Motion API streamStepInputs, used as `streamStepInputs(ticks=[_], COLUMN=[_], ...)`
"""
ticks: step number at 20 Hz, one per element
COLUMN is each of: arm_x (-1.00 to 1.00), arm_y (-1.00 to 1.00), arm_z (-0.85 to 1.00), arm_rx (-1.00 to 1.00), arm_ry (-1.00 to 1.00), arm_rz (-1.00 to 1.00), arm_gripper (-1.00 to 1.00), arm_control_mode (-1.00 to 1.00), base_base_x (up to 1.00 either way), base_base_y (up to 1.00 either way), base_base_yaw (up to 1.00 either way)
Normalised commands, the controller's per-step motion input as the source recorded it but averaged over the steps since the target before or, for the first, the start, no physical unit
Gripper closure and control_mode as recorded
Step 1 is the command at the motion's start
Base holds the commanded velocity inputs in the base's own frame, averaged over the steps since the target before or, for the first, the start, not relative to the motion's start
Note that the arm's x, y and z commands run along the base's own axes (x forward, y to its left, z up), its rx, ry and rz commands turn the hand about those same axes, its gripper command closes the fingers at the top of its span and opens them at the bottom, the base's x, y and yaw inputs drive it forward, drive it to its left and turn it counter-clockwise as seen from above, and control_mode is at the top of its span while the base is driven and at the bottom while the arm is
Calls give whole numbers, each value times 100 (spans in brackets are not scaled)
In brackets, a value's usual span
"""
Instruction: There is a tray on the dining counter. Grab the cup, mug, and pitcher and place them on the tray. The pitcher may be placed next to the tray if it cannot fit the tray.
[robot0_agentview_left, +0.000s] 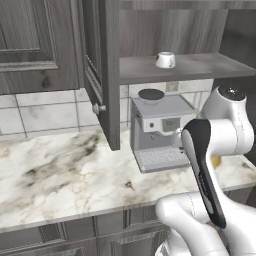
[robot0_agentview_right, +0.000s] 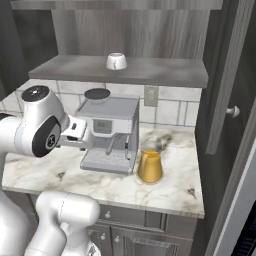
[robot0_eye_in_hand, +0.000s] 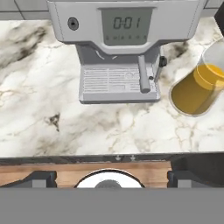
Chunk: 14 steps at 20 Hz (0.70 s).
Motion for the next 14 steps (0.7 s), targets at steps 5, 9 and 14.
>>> streamStepInputs(ticks=[5, 9, 14], arm_x=[51, 20, 4], arm_y=[-9, -10, -3], arm_z=[4, 36, 49], arm_rx=[0, 0, 0], arm_ry=[2, 0, 0], arm_rz=[0, 0, 0], arm_gripper=[-100, -100, -100], arm_control_mode=[-100, -100, -100], base_base_x=[0, 0, 0], base_base_y=[0, 0, 0], base_base_yaw=[0, 0, 0])
